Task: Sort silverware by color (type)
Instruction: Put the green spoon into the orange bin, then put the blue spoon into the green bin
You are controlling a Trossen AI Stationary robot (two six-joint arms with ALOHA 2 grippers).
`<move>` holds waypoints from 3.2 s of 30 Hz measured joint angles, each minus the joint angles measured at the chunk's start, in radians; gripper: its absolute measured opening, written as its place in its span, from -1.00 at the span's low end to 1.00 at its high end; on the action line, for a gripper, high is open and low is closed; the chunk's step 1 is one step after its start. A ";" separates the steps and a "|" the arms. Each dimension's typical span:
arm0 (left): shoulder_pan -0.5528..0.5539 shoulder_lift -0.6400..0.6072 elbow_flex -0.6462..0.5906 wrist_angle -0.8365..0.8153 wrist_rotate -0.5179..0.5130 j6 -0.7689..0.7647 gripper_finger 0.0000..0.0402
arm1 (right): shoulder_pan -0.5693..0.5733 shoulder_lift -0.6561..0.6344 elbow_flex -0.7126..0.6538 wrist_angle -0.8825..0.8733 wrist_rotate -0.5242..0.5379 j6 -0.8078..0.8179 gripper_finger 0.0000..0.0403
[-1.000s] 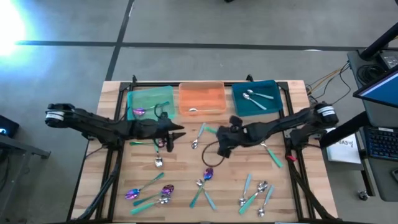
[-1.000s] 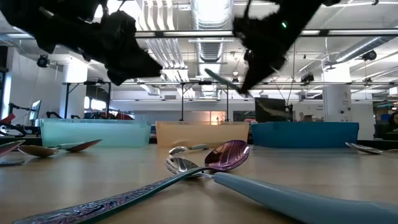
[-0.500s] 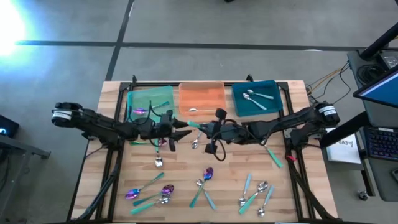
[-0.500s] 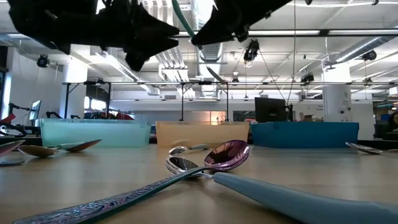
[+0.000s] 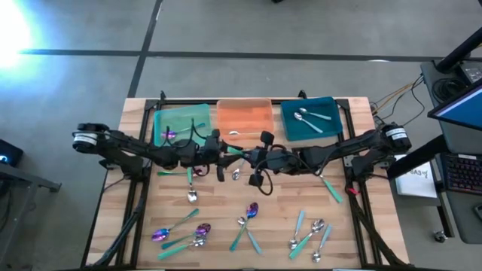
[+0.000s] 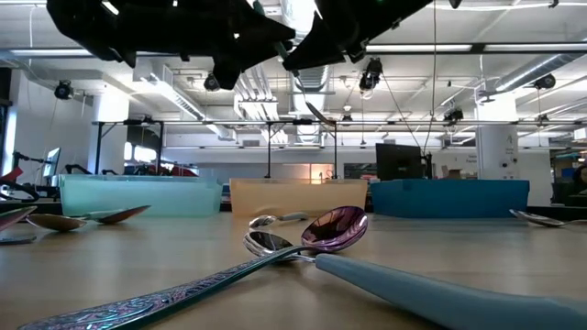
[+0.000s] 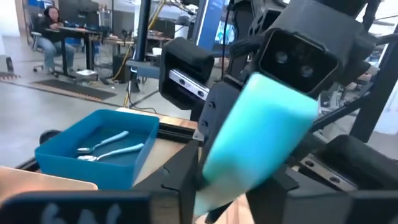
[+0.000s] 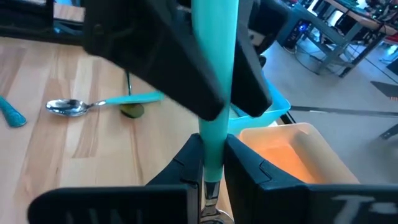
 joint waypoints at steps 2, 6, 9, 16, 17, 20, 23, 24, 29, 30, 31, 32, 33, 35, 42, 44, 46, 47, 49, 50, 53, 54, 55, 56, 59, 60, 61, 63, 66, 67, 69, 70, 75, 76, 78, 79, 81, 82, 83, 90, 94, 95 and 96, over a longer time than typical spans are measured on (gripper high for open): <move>0.001 -0.007 -0.002 -0.004 -0.007 0.016 -0.68 | 0.000 -0.001 0.000 0.007 0.000 0.001 -0.85; 0.003 -0.013 -0.007 -0.003 -0.012 0.018 -0.76 | 0.000 -0.008 0.000 0.010 0.002 0.002 -0.85; 0.007 -0.016 -0.001 -0.008 -0.005 0.018 -0.76 | 0.000 -0.020 0.000 0.006 0.001 -0.007 -0.85; 0.090 -0.019 0.043 -0.089 0.035 0.004 -0.76 | -0.007 -0.052 0.000 -0.026 0.024 -0.014 -0.69; 0.111 -0.019 0.047 -0.116 0.033 0.007 -0.76 | -0.009 -0.062 0.000 -0.041 0.027 -0.014 -0.60; 0.179 -0.016 0.068 -0.173 0.038 0.027 -0.76 | -0.011 -0.090 0.001 -0.071 0.026 -0.001 -0.34; 0.258 -0.018 0.091 -0.216 0.056 0.035 -0.77 | -0.011 -0.116 0.000 -0.165 0.055 0.033 -0.16; 0.286 -0.018 0.091 -0.233 0.061 0.035 -0.80 | -0.012 -0.131 0.000 -0.209 0.061 0.060 -0.12; 0.426 0.008 0.092 -0.229 0.064 0.041 -0.89 | -0.011 -0.210 0.001 -0.520 0.062 0.300 -0.04; 0.452 0.018 0.092 -0.234 0.064 0.037 -0.89 | -0.011 -0.217 0.001 -0.598 0.060 0.361 -0.05; 0.473 0.034 0.092 -0.241 0.064 0.034 -0.89 | -0.011 -0.223 0.000 -0.669 0.060 0.421 -0.06; 0.492 0.054 0.092 -0.243 0.064 0.031 -0.89 | -0.011 -0.231 0.000 -0.745 0.058 0.485 -0.07; 0.507 0.075 0.095 -0.247 0.064 0.031 -0.89 | -0.009 -0.235 0.000 -0.815 0.059 0.551 -0.08; 0.527 0.120 0.111 -0.245 0.065 0.028 -0.89 | -0.001 -0.238 0.000 -0.946 0.054 0.670 -0.11; 0.536 0.310 0.226 -0.215 0.067 -0.008 -0.83 | 0.042 -0.218 -0.012 -1.201 -0.020 0.915 -0.21; 0.536 0.345 0.269 -0.205 0.096 -0.013 -0.77 | 0.054 -0.213 -0.012 -1.234 -0.022 0.950 -0.23; 0.539 0.365 0.297 -0.211 0.163 -0.021 -0.71 | 0.066 -0.208 -0.012 -1.254 -0.027 0.977 -0.25; 0.539 0.371 0.309 -0.215 0.196 -0.024 -0.69 | 0.070 -0.208 -0.013 -1.259 -0.034 0.981 -0.26; 0.539 0.370 0.328 -0.214 0.240 -0.021 -0.64 | 0.076 -0.208 -0.013 -1.258 -0.051 0.983 -0.27; 0.539 0.366 0.332 -0.213 0.248 -0.016 -0.62 | 0.077 -0.205 -0.013 -1.258 -0.055 0.984 -0.28; 0.544 0.354 0.334 -0.228 0.250 0.002 -0.56 | 0.076 -0.203 -0.013 -1.258 -0.057 0.984 -0.30; 0.547 0.349 0.333 -0.241 0.249 0.008 -0.54 | 0.076 -0.203 -0.013 -1.259 -0.057 0.983 -0.30; 0.551 0.341 0.330 -0.258 0.248 0.013 -0.53 | 0.076 -0.203 -0.013 -1.259 -0.057 0.981 -0.31; 0.554 0.333 0.328 -0.275 0.247 0.025 -0.52 | 0.076 -0.202 -0.013 -1.258 -0.057 0.979 -0.31; 0.568 0.305 0.327 -0.350 0.243 0.048 -0.50 | 0.076 -0.202 -0.015 -1.258 -0.057 0.976 -0.33; 0.573 0.297 0.327 -0.381 0.243 0.050 -0.49 | 0.076 -0.202 -0.015 -1.257 -0.057 0.976 -0.34; 0.576 0.287 0.327 -0.411 0.243 0.055 -0.49 | 0.076 -0.202 -0.016 -1.257 -0.057 0.975 -0.34; 0.581 0.260 0.326 -0.482 0.240 0.075 -0.49 | 0.076 -0.202 -0.017 -1.257 -0.057 0.974 -0.35; 0.580 0.200 0.326 -0.634 0.253 0.126 -0.49 | 0.076 -0.198 -0.020 -1.255 -0.057 0.973 -0.35; 0.580 0.173 0.326 -0.703 0.280 0.154 -0.49 | 0.076 -0.198 -0.023 -1.254 -0.057 0.972 -0.35; 0.579 0.113 0.326 -0.854 0.346 0.200 -0.49 | 0.076 -0.198 -0.029 -1.254 -0.057 0.966 -0.36; 0.575 0.078 0.326 -0.930 0.374 0.207 -0.49 | 0.076 -0.198 -0.032 -1.252 -0.056 0.964 -0.36; 0.513 -0.079 0.309 -1.262 0.431 0.161 -0.49 | 0.076 -0.198 -0.060 -1.248 -0.031 0.964 -0.37; 0.492 -0.104 0.307 -1.332 0.428 0.143 -0.49 | 0.076 -0.198 -0.069 -1.248 -0.030 0.964 -0.36; 0.444 -0.150 0.301 -1.459 0.422 0.102 -0.49 | 0.076 -0.198 -0.085 -1.244 -0.028 0.964 -0.36; 0.417 -0.170 0.298 -1.510 0.412 0.081 -0.49 | 0.076 -0.198 -0.092 -1.243 -0.028 0.964 -0.36; 0.360 -0.201 0.289 -1.609 0.354 0.030 -0.49 | 0.076 -0.198 -0.105 -1.243 -0.028 0.964 -0.36; 0.334 -0.213 0.283 -1.657 0.322 0.003 -0.49 | 0.076 -0.198 -0.111 -1.242 -0.027 0.964 -0.37; 0.310 -0.222 0.277 -1.701 0.296 -0.022 -0.49 | 0.076 -0.198 -0.117 -1.240 -0.027 0.964 -0.37; 0.235 -0.264 0.181 -1.792 0.281 -0.164 -0.49 | 0.076 -0.198 -0.157 -1.200 -0.010 0.953 -0.39; 0.236 -0.271 0.104 -1.793 0.244 -0.188 -0.49 | 0.076 -0.198 -0.159 -1.192 -0.011 0.953 -0.38; 0.236 -0.274 0.085 -1.793 0.240 -0.192 -0.49 | 0.076 -0.198 -0.159 -1.189 -0.011 0.954 -0.38; 0.236 -0.275 0.066 -1.794 0.240 -0.196 -0.49 | 0.076 -0.198 -0.159 -1.188 -0.011 0.954 -0.39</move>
